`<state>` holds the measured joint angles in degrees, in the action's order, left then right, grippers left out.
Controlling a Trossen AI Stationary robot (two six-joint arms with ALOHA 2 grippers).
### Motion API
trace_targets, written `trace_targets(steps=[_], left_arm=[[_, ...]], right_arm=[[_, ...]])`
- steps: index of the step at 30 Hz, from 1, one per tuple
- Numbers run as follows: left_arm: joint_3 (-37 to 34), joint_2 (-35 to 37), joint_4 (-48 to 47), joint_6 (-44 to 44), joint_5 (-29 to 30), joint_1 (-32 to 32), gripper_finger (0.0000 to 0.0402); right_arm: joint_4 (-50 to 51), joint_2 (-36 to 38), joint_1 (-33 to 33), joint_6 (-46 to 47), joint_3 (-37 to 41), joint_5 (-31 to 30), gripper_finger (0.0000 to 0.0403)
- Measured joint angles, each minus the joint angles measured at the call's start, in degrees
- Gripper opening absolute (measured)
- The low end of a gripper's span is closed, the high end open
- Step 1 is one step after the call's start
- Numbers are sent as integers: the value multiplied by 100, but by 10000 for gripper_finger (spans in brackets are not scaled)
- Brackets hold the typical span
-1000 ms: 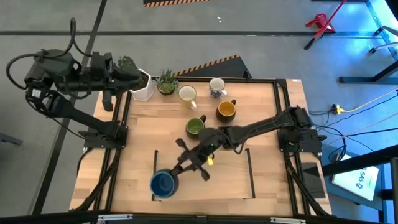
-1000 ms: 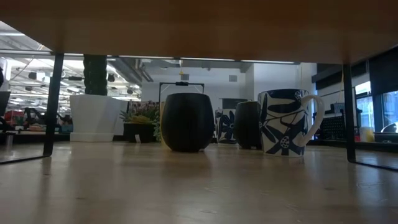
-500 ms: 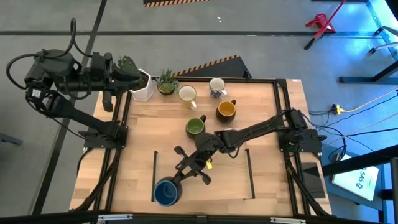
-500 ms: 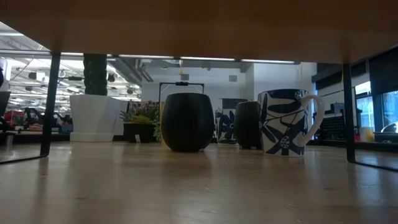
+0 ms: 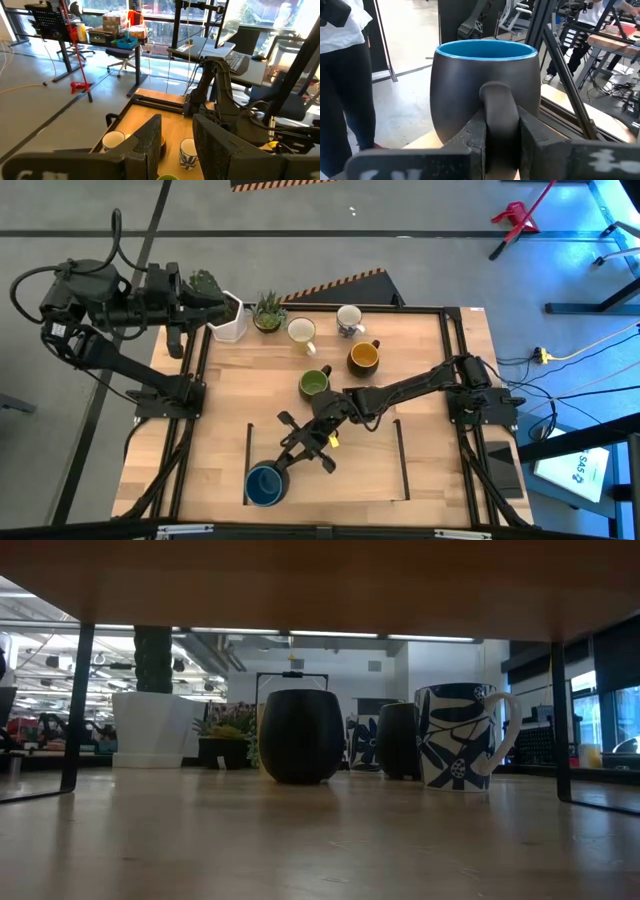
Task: Place coffee mugs
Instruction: Put the blue mug on the shelf
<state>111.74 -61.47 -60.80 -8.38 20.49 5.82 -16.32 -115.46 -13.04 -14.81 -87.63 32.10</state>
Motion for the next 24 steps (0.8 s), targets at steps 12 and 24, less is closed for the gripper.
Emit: trace_targets(steps=[12, 24], left_arm=[[-2, 0, 2, 0, 11, -2, 105], [-3, -2, 2, 91, 142, -4, 105]], right_arm=[[26, -116, -1, 267, -16, 52, 56], [192, -150, 4, 258, -1, -185, 163]])
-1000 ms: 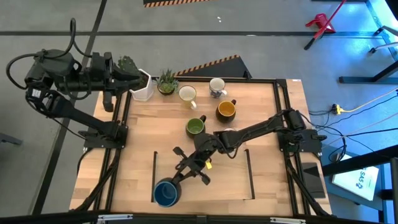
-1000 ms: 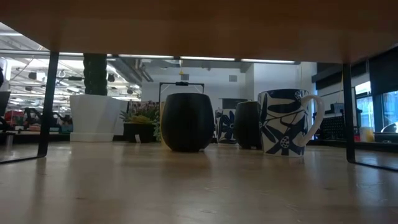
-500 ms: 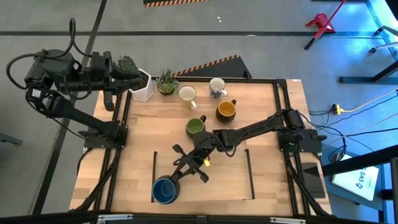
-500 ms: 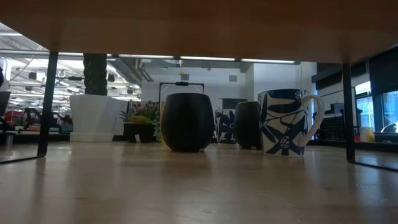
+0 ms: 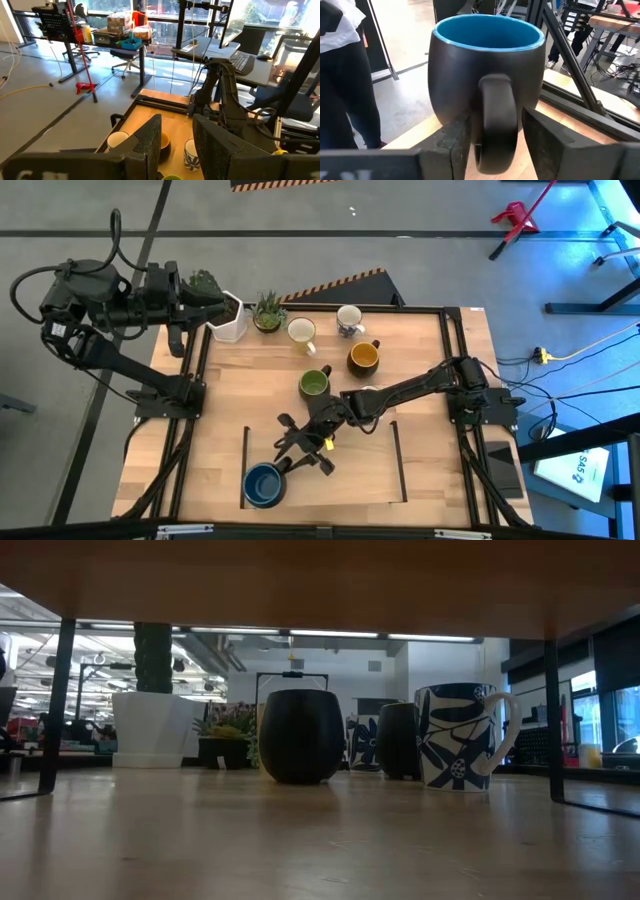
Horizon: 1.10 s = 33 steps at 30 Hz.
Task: Place coffee mugs
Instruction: Put the blue mug on the shelf
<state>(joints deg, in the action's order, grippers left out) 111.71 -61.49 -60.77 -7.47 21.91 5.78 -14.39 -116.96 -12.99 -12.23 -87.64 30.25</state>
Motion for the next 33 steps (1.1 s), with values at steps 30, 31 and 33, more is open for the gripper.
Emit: trace_targets(steps=[30, 31, 33], left_arm=[[1, 2, -4, 56, -4, 0, 105], [1, 2, -4, 58, -6, -1, 105], [1, 2, -5, 60, -5, -2, 105]], right_arm=[[6759, -5, -720, -1649, -3256, -2769, 15], [6638, -47, -770, -1625, -3258, -2766, 16], [6422, -97, -796, -1550, -3258, -2741, 7]])
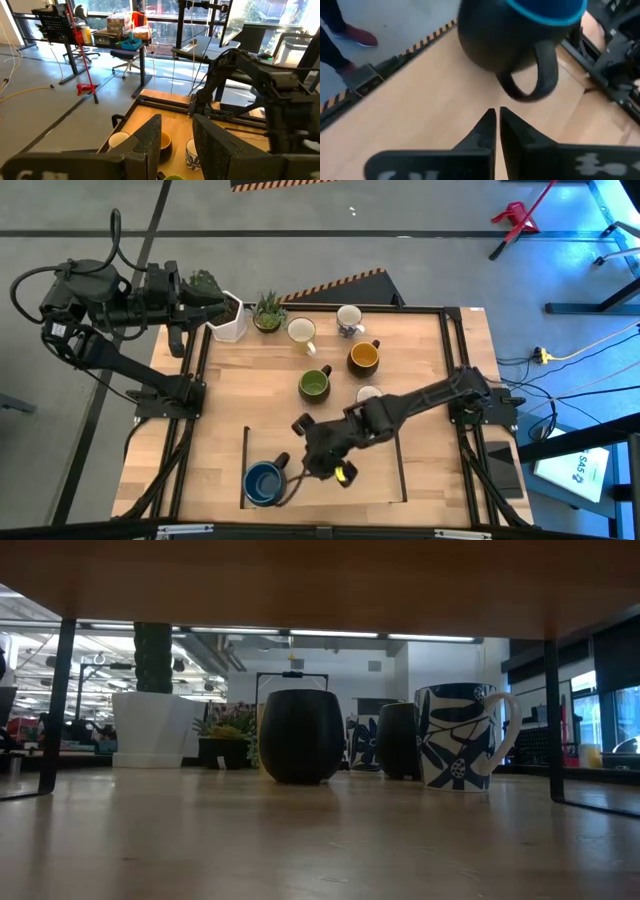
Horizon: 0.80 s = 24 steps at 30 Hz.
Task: Place coffee mugs
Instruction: Put the blue mug on the shelf
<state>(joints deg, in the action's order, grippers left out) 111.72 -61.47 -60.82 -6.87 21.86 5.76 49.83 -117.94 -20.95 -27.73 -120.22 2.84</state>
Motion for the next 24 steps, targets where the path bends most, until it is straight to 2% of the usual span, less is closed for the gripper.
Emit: trace_targets(steps=[4, 11, 24], left_arm=[[-1, 1, -22, 0, -2, 0, 105], [0, 0, -19, -9, -11, 2, 105], [0, 0, -3, -7, -7, 2, 105]], right_arm=[[-244, -97, 119, 26, -9, -47, 5], [-856, -436, 108, 9, 1, 442, 1], [-1105, -428, 255, -129, -1, 246, 0]])
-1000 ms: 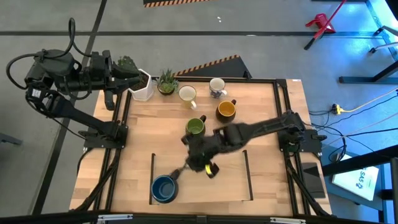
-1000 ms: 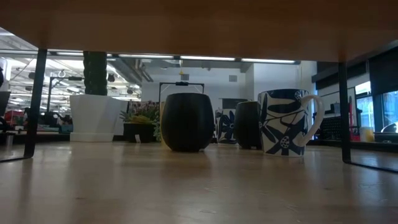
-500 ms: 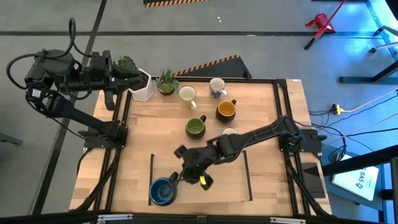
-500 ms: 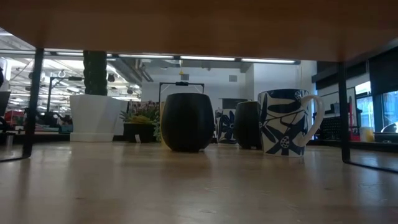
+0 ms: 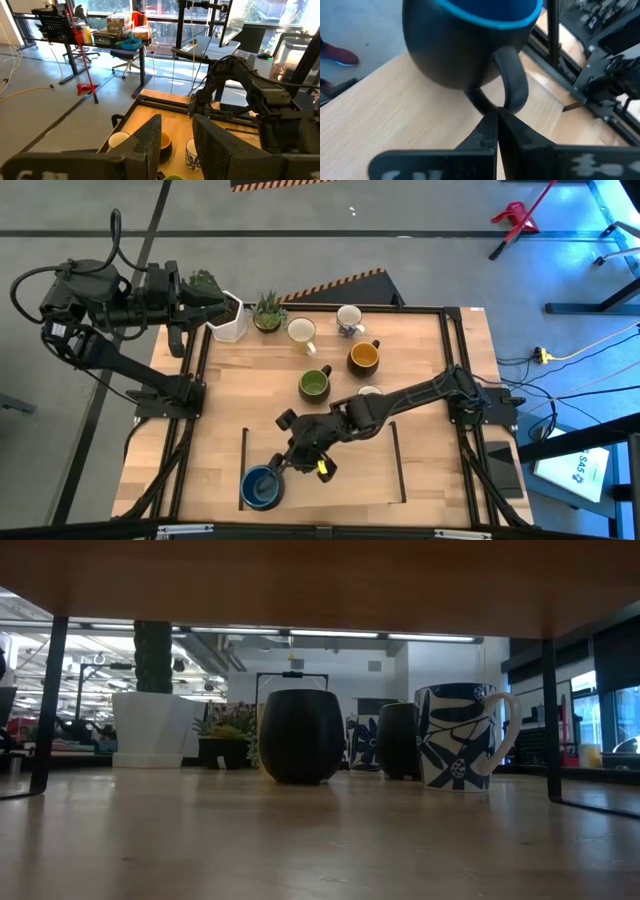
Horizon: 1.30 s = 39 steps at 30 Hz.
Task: Place coffee mugs
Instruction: Put the blue mug on the shelf
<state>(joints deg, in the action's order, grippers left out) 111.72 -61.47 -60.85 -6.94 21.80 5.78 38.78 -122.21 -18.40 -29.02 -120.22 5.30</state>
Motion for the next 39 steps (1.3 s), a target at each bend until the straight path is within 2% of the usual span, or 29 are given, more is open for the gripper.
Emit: trace_targets(steps=[13, 19, 22, 26, 32, 39], left_arm=[[0, -49, -2, -4, 3, -2, 105], [0, -113, -16, -15, -25, -2, 105], [0, -189, -16, -43, -105, -2, 105], [2, -260, -14, -41, -196, -1, 105], [2, -264, -17, -39, -178, -2, 105], [2, -267, -16, -40, -176, -2, 105]], right_arm=[[-933, -360, 128, -151, 7, 435, 0], [-925, -365, 182, -245, 0, 377, 0], [-673, -365, 200, -118, -14, 578, 0], [-298, -342, 144, 9, -13, 515, 0], [-407, -188, 120, -124, -28, 177, 0], [-604, -221, 266, -317, -22, 185, 0]])
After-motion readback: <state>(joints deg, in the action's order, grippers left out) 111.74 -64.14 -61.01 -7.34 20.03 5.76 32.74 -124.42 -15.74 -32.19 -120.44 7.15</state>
